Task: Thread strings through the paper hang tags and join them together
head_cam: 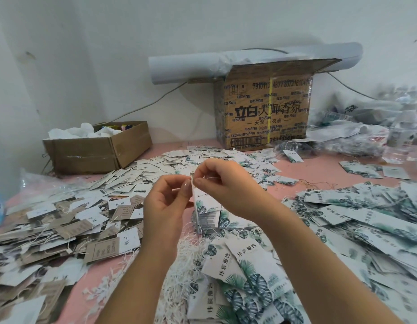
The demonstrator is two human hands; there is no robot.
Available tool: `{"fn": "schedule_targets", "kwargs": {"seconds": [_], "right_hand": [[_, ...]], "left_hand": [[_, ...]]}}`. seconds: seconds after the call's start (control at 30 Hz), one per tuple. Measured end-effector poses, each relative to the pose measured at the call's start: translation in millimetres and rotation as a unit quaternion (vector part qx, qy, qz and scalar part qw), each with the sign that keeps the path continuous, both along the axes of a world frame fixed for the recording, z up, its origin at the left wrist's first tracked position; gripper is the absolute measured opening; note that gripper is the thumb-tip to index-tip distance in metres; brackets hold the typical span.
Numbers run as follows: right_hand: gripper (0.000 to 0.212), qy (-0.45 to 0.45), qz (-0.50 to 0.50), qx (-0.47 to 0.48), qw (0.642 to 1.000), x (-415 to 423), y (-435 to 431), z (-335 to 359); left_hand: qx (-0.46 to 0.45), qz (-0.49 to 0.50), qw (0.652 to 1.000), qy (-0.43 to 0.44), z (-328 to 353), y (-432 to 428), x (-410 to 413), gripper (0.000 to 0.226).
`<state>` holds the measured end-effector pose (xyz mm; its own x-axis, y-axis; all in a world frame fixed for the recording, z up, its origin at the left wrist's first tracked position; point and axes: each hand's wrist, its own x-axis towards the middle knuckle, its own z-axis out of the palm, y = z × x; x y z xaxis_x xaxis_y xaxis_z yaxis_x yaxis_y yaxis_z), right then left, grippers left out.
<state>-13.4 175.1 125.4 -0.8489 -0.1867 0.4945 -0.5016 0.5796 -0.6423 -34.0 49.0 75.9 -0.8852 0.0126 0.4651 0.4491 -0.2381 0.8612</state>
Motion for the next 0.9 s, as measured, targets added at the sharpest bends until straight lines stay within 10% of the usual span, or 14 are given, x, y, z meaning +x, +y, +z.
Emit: {"fn": "schedule_targets", "kwargs": {"seconds": [0.57,0.9], "right_hand": [[0.024,-0.086,-0.105,0.021,0.991,-9.2,48.8,-1.3],[0.023,-0.03,-0.011,-0.114,0.993,-4.9,34.7,1.3]], "left_hand": [[0.161,0.004,0.98,-0.118,9.1,-4.8,-3.5,0.016],[0.045,-0.01,0.998,-0.042,5.2,1.5,1.5,0.011]]}}
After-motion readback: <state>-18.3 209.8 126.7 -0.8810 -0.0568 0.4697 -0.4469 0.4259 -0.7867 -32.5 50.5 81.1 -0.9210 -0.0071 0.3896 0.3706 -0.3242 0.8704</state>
